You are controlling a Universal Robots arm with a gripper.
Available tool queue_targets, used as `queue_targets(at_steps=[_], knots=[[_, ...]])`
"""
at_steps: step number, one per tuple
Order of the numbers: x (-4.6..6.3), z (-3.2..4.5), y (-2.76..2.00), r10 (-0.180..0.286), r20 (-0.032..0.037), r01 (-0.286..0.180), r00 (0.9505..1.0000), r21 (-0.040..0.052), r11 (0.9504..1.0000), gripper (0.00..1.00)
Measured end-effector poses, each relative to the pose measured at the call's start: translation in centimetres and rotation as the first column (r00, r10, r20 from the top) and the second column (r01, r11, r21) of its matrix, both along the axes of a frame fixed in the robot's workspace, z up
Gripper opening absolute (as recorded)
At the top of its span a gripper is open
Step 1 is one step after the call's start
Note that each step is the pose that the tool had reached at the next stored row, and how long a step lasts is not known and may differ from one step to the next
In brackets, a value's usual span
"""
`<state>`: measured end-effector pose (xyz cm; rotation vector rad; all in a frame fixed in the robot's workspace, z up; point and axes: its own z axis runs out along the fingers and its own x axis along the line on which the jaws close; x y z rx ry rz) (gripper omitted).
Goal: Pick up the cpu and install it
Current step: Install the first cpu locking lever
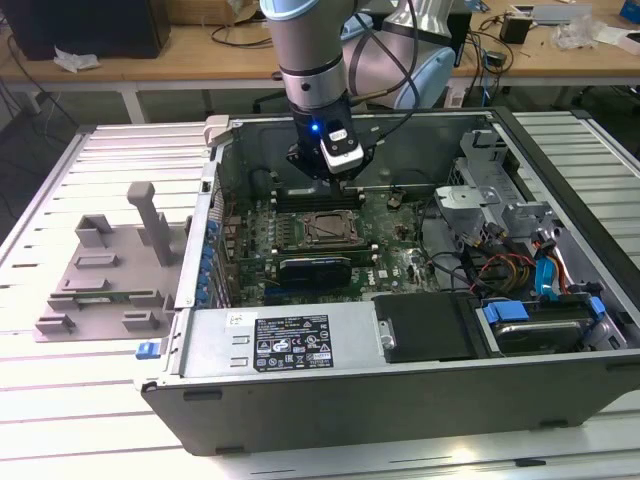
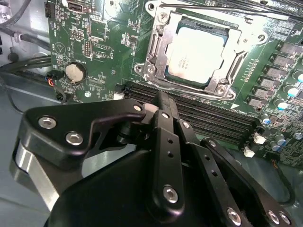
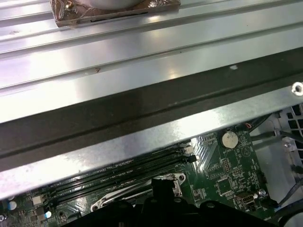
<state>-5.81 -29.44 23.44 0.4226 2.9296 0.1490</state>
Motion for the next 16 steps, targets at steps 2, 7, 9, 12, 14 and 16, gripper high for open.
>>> queue_targets(at_steps=[2,7,9,12,14,16], knots=[[0.0,-0.01,0.01,0.0,-0.0146,0.0,0.9999,-0.0008,1.0,0.11],[0.04,-0.02,0.0,0.014,-0.1118,-0.015,0.9936,-0.0055,0.9999,0.11],[0.03,-0.03,0.0,0.029,-0.1203,-0.03,0.9923,-0.0053,0.9995,0.11],[0.13,-0.05,0.0,0.073,-0.1202,-0.074,0.9901,-0.0051,0.9972,0.11],[0.2,-0.05,-0.01,0.1,-0.1203,-0.101,0.9877,-0.0051,0.9948,0.11],[0.29,-0.05,-0.01,0.137,-0.1204,-0.138,0.9833,-0.0053,0.9904,0.11]])
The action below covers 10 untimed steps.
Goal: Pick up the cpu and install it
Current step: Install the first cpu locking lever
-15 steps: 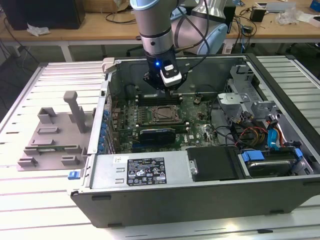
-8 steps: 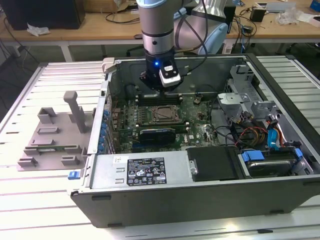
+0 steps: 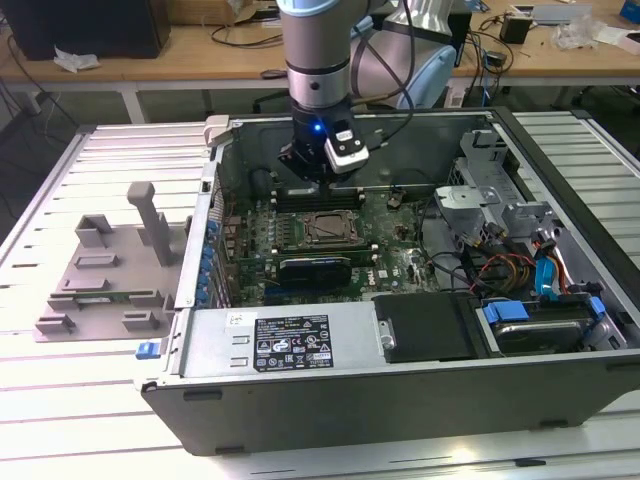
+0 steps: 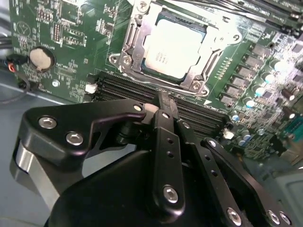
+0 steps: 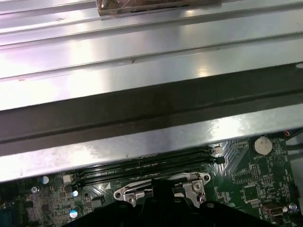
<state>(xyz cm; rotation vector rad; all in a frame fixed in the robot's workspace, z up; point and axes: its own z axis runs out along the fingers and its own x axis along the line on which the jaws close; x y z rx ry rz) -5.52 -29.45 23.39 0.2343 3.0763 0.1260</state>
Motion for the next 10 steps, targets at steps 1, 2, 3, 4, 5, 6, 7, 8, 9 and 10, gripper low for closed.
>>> queue_targets(at_steps=[1,2,3,4,5,6,7,8,9,10], knots=[[0.03,0.0,0.0,0.014,0.0,-0.014,0.9999,0.0,0.9999,0.11],[0.08,-0.02,0.0,0.035,0.0001,-0.035,0.9994,0.0001,0.9994,0.11],[0.11,-0.03,0.0,0.051,0.0001,-0.051,0.9987,0.0001,0.9987,0.11],[0.15,-0.04,0.0,0.068,0.0001,-0.068,0.9977,0.0001,0.9977,0.11],[0.21,-0.05,0.0,0.095,0.0001,-0.095,0.9955,0.0001,0.9955,0.11],[0.25,-0.06,0.0,0.108,0.0001,-0.108,0.9941,0.0001,0.9941,0.11],[0.27,-0.07,-0.01,0.121,0.0003,-0.121,0.9926,0.0002,0.9926,0.11],[0.27,-0.07,-0.01,0.124,0.0002,-0.124,0.9922,0.0002,0.9922,0.11],[0.27,-0.07,-0.01,0.126,0.0001,-0.126,0.9921,0.0001,0.9921,0.11],[0.27,-0.06,-0.02,0.126,0.0001,-0.126,0.9921,0.0001,0.9921,0.11]])
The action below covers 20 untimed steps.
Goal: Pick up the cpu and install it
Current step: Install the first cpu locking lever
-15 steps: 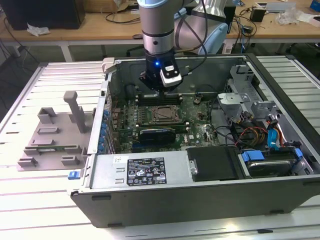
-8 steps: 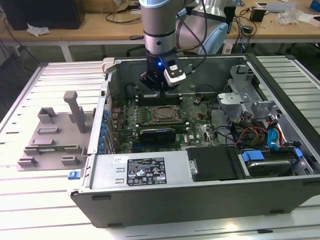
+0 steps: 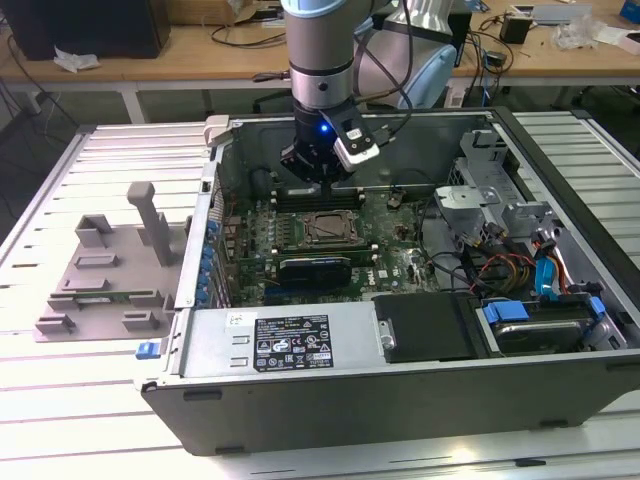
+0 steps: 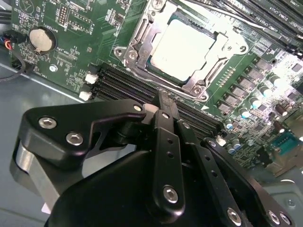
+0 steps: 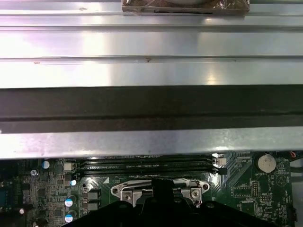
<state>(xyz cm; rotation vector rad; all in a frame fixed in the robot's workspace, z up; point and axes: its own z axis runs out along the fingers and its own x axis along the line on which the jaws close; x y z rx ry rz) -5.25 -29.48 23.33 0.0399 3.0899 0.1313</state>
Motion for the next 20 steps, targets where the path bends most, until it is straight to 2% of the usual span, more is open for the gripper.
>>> queue_targets(at_steps=[3,6,10,12,18,20], knots=[[0.0,0.0,-0.26,0.0,0.0001,0.0,1.0,0.0001,1.0,0.11],[0.0,0.0,-0.81,0.0,0.0,0.0,1.0,-0.0005,1.0,0.11],[0.0,0.0,-1.47,0.0,-0.0017,0.0,1.0,-0.0098,1.0,0.11],[0.0,-0.01,-2.04,0.0,-0.0032,0.0,1.0,-0.0154,0.9999,0.11],[0.0,-0.02,-3.14,0.0,-0.0064,0.0,1.0,-0.0275,0.9996,0.11],[0.0,-0.02,-3.74,0.0,-0.0084,0.0,1.0,-0.0342,0.9994,0.11]])
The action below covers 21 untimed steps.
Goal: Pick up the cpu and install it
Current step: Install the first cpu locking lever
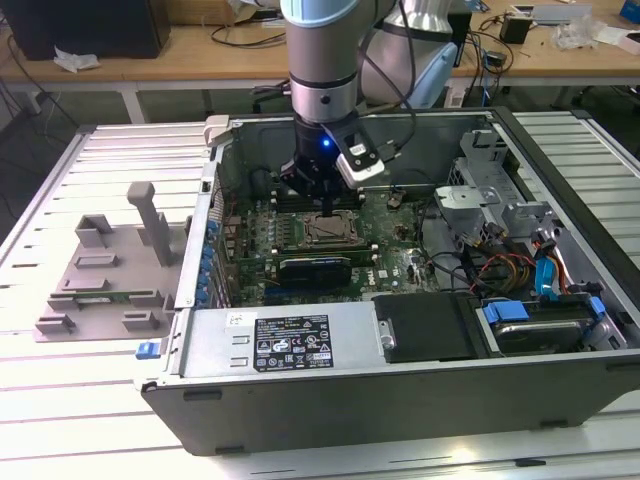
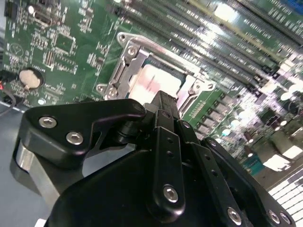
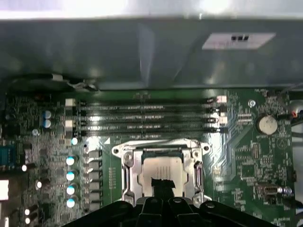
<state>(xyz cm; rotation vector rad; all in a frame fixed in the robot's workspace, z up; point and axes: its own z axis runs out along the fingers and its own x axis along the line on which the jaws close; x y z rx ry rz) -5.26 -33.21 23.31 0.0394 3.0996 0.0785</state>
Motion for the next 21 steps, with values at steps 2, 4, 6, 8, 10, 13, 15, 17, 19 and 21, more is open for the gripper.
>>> queue_targets(at_steps=[2,4,6,8,10,13,15,17,19,21], knots=[[0.0,0.0,-0.34,0.0,-0.0012,0.0,1.0,-0.0035,1.0,0.11],[0.0,-0.01,-0.38,0.0,-0.0012,0.0,1.0,-0.0035,1.0,0.11],[0.0,0.0,-0.39,0.0,-0.0013,0.0,1.0,-0.0037,1.0,0.11],[0.0,-0.01,-0.4,0.0,-0.0013,0.0,1.0,-0.0036,1.0,0.11],[0.0,0.0,-0.41,0.0,-0.0013,0.0,1.0,-0.004,1.0,0.11],[0.0,0.22,-0.41,0.0,-0.0013,0.0,1.0,-0.004,1.0,0.11],[0.0,0.67,-0.4,0.0,-0.0014,0.0,1.0,-0.004,1.0,0.11],[0.0,1.07,-0.41,0.0,-0.0013,0.0,1.0,-0.004,1.0,0.11],[0.0,1.58,-0.4,0.0,-0.0013,0.0,1.0,-0.004,1.0,0.11],[0.0,1.65,-0.4,0.0,-0.0011,0.0,1.0,-0.0036,1.0,0.11]])
